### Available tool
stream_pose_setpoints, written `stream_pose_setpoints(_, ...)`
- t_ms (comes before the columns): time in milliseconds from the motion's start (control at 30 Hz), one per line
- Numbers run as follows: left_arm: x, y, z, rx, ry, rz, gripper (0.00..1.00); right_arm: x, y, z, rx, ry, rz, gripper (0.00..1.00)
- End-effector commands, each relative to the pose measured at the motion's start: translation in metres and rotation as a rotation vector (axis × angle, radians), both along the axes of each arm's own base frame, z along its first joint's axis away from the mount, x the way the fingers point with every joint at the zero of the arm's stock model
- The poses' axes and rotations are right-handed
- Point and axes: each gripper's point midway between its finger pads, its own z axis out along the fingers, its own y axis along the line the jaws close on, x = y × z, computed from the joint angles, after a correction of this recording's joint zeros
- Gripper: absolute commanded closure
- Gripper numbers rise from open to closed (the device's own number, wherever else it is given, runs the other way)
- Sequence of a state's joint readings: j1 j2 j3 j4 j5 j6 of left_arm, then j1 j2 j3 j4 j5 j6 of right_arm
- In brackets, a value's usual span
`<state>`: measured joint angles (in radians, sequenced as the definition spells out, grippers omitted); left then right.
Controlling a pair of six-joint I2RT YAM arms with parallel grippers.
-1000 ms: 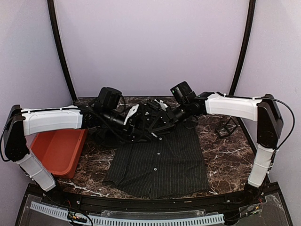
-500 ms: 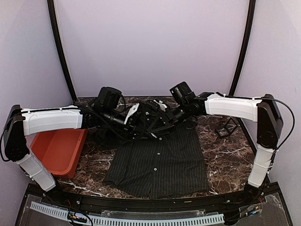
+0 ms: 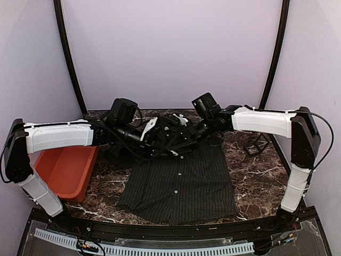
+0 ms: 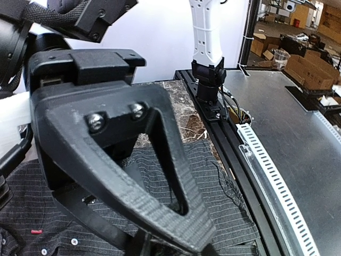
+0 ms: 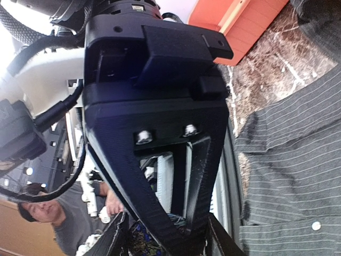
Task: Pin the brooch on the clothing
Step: Pass from the right arm to the left
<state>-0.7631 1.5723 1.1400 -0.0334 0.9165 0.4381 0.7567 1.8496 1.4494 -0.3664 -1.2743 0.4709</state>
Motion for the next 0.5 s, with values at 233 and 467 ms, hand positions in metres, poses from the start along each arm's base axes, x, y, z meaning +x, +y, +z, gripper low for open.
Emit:
stream_pose_setpoints(233,-0.0008,-0.0026,0.0023,0.007,0.026,0.005,0.94,-0.0072,0.0084,0.0190,0.084,-0.064,0.032,0.58)
stream_pose_setpoints(467,-0.0015,-0.0028,0.0066,-0.004,0.036,0.005,0.99,-0.0024,0.0083,0.0217,0.079,-0.069,0.015,0.49)
